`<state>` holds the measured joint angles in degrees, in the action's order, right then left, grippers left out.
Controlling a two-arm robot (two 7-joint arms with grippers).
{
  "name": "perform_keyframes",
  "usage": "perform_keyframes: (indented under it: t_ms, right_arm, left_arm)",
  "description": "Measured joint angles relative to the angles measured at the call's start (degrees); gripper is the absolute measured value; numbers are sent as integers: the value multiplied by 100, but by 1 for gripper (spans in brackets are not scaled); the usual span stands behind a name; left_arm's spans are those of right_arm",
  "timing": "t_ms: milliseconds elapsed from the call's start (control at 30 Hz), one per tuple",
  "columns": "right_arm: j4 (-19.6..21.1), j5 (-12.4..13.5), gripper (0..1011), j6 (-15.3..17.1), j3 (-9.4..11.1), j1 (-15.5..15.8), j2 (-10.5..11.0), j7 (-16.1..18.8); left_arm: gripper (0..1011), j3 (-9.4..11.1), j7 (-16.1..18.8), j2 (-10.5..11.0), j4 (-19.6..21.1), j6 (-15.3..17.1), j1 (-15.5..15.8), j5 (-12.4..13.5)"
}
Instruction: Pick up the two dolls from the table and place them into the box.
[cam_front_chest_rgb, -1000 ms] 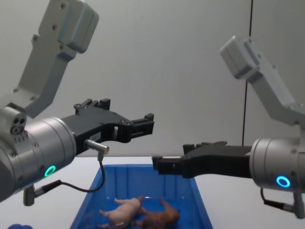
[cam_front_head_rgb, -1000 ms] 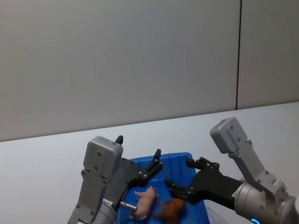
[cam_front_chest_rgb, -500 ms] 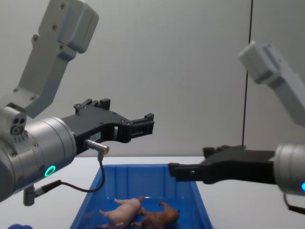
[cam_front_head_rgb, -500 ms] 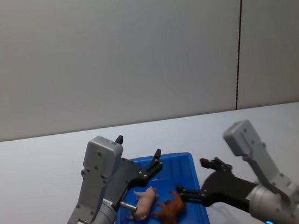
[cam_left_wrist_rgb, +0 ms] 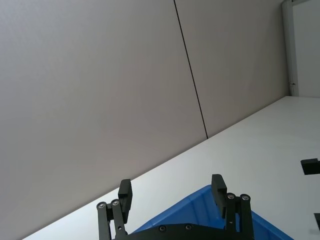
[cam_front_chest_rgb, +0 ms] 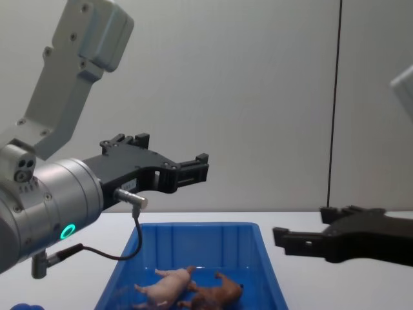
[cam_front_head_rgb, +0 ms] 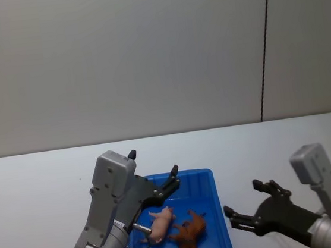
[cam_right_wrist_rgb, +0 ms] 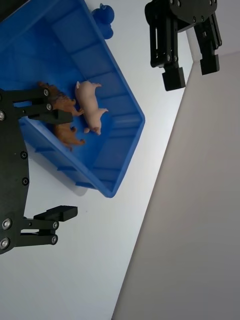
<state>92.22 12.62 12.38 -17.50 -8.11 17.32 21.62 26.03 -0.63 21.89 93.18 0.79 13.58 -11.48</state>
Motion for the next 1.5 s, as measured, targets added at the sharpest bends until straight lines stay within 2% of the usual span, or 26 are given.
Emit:
perform_keyframes:
  t_ms: [267,567,733,867,1167,1367,1500]
  right_arm:
    - [109,177,1001,-155,84,195,164,-90]
    - [163,268,1001,-234,124,294,244,-136]
    - [181,300,1001,-263,137,331,274,-156]
    - [192,317,1001,-279,147,352,291,-164]
    - [203,338,1001,-297,156,376,312,-175]
    - [208,346,1001,-303,160,384,319,-179]
    - [210,349,1001,-306,162,387,321,-182]
  left_arm:
    - [1002,-16,23,49,57,50,-41,42]
    - [1001,-115,339,317,356,234,-318,-8]
    - [1002,-224,676,630,633,325,-654,-244]
    - [1001,-329,962,917,837,337,-971,-549]
    - [1001,-507,1289,1378,1017,236,-1536,-1154]
    - [1001,-573,1278,1525,949,171,-1751,-1439]
    - [1002,-597,1187,1558,875,152,-1803,-1541]
